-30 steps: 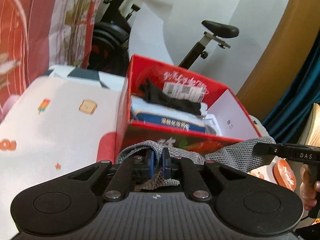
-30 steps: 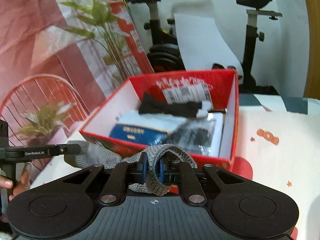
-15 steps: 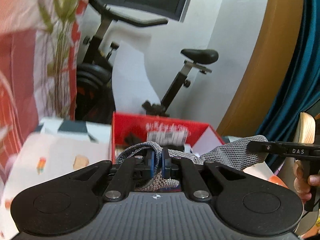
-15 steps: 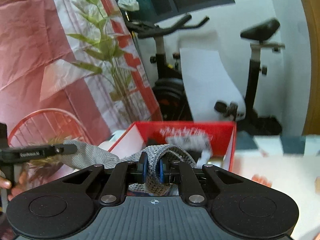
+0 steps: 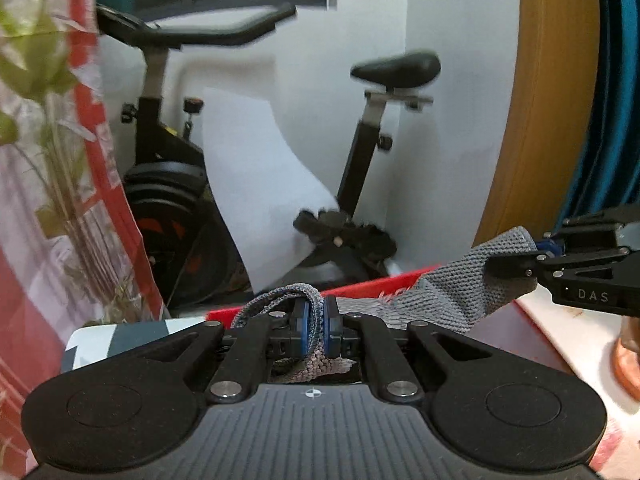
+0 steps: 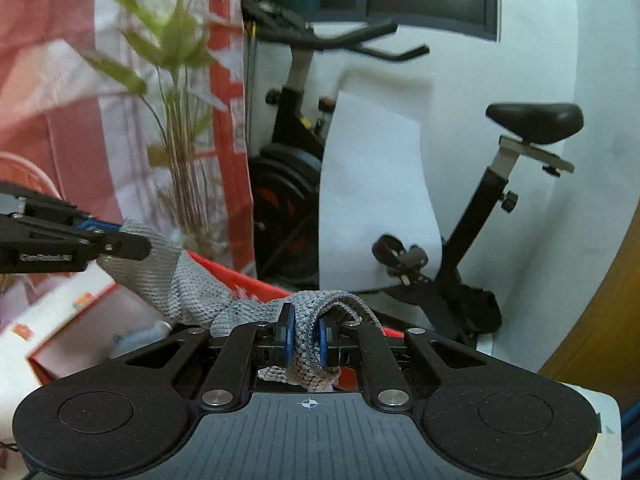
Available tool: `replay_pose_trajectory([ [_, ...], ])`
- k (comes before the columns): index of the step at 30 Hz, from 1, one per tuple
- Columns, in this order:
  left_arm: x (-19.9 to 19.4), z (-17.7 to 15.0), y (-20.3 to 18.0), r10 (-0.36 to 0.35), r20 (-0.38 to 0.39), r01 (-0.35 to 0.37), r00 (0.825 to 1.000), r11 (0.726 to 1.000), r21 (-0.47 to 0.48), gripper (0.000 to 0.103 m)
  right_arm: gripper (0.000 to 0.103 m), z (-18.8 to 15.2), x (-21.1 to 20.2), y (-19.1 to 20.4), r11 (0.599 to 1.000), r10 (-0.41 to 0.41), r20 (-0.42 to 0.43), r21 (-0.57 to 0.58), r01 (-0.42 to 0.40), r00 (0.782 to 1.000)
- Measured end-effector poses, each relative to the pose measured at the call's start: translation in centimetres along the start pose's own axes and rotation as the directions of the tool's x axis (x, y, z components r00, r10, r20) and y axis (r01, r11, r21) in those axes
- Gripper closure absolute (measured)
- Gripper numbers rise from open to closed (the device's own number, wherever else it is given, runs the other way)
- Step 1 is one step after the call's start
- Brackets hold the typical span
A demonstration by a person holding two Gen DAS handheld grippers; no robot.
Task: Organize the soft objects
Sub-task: 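Lift the grey fabric with both tools and carry it into the red box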
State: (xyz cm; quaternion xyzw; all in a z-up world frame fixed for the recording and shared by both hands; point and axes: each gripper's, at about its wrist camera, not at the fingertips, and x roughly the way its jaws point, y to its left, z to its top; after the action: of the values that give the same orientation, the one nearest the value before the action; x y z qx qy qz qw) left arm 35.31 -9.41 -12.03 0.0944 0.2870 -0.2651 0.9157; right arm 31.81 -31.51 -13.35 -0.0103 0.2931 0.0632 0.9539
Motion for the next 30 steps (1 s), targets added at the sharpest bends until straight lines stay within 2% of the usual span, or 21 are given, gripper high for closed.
replay_pose_trajectory([
  [4,3.8,-0.4,-0.7,0.026,-0.064,-0.024,0.998,0.999,0.034,0.095,0.092,-1.0,2.9,0.2,1.000,-0.020,-0.048,-0.021,0.019,0.999],
  [9,6.5,-1.1,-0.5,0.047,-0.124,-0.043,0.991,0.999,0.031,0.095,0.092,-2.1,5.4,0.5,0.998,-0.036,-0.098,-0.048,0.031,0.995],
  [15,7.8,-1.7,0.2,0.041,-0.181,-0.036,0.983,0.999,0.028,0.095,0.092,-2.8,7.9,0.7,0.998,-0.035,-0.183,-0.051,0.026,0.982],
  [22,9.0,-2.3,0.3,0.035,-0.271,-0.026,0.962,0.999,0.037,0.095,0.092,-3.4,9.7,1.3,0.998,-0.028,-0.263,-0.053,0.015,0.964],
  [30,9.0,-2.3,0.3,0.027,-0.287,-0.017,0.957,0.999,0.037,0.095,0.092,-3.5,11.0,1.6,0.998,-0.025,-0.341,-0.059,0.005,0.940],
])
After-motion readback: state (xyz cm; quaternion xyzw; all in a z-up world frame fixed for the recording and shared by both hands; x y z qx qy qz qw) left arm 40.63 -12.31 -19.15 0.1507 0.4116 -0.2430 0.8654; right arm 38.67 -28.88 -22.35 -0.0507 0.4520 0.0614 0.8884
